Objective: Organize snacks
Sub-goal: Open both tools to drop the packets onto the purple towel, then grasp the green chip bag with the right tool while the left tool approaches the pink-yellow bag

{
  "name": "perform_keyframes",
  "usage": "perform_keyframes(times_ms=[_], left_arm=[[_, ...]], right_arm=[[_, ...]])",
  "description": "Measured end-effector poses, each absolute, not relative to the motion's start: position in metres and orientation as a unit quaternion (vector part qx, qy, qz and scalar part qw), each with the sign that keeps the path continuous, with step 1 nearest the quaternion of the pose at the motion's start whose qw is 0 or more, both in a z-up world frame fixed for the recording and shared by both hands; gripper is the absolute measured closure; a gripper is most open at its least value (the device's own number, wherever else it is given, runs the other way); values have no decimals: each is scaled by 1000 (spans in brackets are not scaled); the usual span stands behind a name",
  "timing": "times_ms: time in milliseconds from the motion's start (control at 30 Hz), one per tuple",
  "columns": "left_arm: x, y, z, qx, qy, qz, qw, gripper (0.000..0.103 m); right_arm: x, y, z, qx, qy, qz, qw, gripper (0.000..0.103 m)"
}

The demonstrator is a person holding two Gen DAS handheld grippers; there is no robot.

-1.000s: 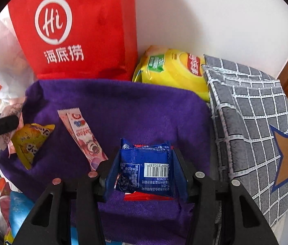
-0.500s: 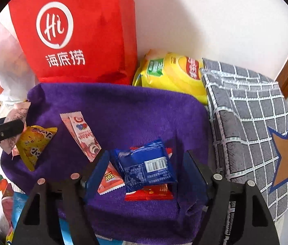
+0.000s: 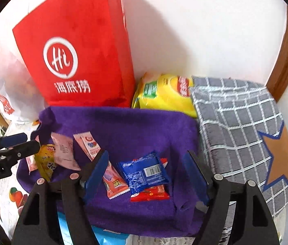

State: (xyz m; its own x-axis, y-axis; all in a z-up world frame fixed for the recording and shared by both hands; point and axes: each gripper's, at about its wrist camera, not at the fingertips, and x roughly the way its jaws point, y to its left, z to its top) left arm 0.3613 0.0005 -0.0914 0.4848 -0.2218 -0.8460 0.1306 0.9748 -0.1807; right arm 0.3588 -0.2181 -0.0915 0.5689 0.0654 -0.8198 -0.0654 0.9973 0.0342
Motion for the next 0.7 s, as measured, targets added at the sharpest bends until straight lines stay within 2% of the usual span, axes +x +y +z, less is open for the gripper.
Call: perform_keyframes(times_ms=[700], left_arm=[[302, -7, -34, -23, 448, -106, 887, 41]], right_arm=[[274, -220, -49, -9, 434, -2, 901, 27]])
